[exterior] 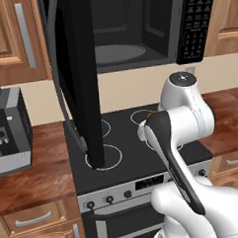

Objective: Pick the mug from the counter and place it inside the microwave. Then close the microwave.

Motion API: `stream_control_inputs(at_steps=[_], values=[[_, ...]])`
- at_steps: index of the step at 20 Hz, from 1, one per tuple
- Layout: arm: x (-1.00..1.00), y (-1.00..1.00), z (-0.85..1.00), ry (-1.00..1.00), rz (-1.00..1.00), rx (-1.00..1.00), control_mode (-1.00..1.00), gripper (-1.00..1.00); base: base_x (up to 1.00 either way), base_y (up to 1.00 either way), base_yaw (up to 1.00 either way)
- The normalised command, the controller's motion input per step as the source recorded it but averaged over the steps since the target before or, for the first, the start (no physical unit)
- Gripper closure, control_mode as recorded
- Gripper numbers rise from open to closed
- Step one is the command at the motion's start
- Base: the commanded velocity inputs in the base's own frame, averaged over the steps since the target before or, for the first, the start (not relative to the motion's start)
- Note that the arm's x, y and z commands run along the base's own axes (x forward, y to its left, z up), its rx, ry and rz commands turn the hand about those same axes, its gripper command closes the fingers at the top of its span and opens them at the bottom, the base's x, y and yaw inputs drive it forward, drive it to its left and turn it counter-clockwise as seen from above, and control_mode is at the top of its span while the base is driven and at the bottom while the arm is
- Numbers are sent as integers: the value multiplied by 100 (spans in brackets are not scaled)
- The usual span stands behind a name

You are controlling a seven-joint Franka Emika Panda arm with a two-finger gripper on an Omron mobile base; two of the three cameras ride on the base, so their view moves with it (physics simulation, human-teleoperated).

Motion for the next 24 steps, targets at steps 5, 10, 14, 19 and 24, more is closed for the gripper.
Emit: stream_control_inputs(at_steps=[5,10,14,19,24], values=[[0,0,0,0,0,0,-100,100,0,0,0],[0,-5,0,-3,8,0,-100,100,0,0,0],[0,-40,30,-10,19,14,-100,100,0,0,0],[-2,-23,72,-22,24,23,-100,100,0,0,0],[-1,-5,38,-11,9,5,-100,100,0,0,0]])
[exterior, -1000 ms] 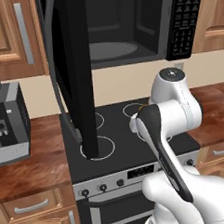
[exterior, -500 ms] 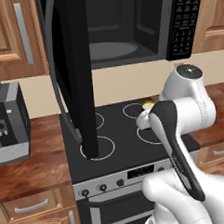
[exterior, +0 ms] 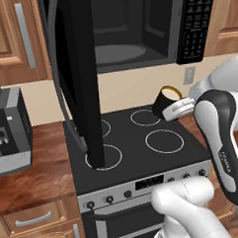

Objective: Pick the mug from the counter and place it inside the microwave. Then close the microwave.

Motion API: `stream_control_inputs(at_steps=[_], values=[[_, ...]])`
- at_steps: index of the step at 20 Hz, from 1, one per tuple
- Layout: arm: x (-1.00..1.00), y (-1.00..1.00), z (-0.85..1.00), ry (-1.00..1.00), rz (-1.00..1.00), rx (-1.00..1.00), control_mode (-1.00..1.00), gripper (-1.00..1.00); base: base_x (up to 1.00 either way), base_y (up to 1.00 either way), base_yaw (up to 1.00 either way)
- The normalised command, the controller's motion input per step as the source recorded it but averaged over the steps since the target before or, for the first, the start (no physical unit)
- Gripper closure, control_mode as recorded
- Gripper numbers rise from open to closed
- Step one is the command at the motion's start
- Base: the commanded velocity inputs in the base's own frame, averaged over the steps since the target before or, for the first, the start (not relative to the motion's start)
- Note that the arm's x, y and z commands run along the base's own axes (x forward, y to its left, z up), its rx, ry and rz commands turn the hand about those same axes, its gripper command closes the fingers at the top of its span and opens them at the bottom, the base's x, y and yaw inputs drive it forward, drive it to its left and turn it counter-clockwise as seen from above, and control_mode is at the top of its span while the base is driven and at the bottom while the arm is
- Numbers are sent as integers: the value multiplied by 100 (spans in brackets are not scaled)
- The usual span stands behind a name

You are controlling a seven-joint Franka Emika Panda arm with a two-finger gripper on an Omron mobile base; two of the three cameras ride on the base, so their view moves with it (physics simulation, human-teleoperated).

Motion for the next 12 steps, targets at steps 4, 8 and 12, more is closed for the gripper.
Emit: stream_control_inputs(at_steps=[4,8,12], values=[[0,0,4,-2,0,-7,-100,100,0,0,0],[-1,11,29,-10,0,-7,-100,100,0,0,0],[0,11,41,-16,0,-1,-100,100,0,0,0]])
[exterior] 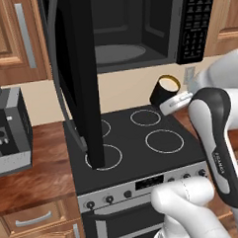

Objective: Pick the mug from the counter and place it inside the microwave. Then close the microwave.

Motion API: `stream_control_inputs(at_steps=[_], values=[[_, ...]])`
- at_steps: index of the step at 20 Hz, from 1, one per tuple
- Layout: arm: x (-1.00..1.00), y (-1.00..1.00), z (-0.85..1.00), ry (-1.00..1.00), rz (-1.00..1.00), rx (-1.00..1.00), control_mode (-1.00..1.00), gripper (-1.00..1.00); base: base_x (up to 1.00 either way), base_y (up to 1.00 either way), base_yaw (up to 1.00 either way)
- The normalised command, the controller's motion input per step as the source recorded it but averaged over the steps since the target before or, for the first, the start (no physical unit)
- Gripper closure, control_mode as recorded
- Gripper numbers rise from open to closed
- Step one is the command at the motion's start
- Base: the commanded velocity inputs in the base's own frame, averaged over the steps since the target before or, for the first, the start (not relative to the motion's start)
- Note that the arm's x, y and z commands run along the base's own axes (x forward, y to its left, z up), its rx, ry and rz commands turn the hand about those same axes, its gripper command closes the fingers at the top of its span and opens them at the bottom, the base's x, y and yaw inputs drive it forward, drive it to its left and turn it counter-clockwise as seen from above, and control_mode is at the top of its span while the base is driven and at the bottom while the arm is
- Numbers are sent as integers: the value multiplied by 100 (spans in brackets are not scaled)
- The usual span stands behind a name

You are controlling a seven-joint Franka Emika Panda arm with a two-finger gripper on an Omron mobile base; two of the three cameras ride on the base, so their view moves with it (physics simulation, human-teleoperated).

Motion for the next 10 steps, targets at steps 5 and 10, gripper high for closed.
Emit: stream_control_inputs(at_steps=[5,10], values=[[0,3,45,-14,0,0,-100,100,0,0,0],[0,0,49,-8,-1,0,-100,100,0,0,0]])
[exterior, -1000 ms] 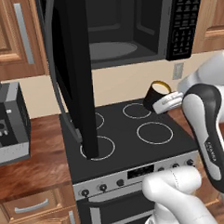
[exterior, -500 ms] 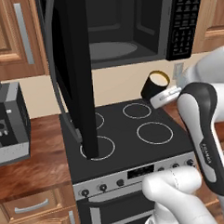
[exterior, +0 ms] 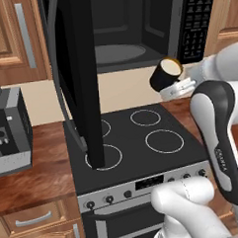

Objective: Pick the mug from the counter and place it inside the microwave. Then close the microwave.

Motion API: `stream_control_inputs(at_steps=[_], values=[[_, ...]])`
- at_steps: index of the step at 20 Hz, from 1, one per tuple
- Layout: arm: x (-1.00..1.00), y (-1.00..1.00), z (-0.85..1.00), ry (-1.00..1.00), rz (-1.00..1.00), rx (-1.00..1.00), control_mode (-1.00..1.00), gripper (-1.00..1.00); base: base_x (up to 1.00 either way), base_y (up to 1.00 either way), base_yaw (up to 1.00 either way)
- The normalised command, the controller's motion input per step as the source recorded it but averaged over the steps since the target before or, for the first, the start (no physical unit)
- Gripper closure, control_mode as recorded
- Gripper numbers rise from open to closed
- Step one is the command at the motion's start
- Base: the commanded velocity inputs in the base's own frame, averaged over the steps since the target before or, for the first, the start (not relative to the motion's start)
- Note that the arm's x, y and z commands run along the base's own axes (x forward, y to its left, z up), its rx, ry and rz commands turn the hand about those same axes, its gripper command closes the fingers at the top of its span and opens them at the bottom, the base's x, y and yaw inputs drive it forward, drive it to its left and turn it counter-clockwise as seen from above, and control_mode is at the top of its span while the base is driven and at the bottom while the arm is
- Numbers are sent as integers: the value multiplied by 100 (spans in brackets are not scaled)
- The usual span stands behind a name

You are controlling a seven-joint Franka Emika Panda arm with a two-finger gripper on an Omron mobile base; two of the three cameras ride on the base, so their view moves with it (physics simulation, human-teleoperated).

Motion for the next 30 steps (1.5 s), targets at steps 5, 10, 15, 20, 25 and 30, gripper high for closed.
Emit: stream_control_inputs(at_steps=[5,10,15,20,25,30], values=[[5,0,40,-8,-3,0,-100,100,0,0,0],[35,7,28,-2,-5,0,-100,100,0,0,0],[38,19,13,0,-8,0,-100,100,0,0,0],[40,28,7,0,-7,0,-100,100,0,0,0],[28,16,2,0,-1,1,-100,100,0,0,0],[24,1,0,1,0,3,-100,100,0,0,0]])
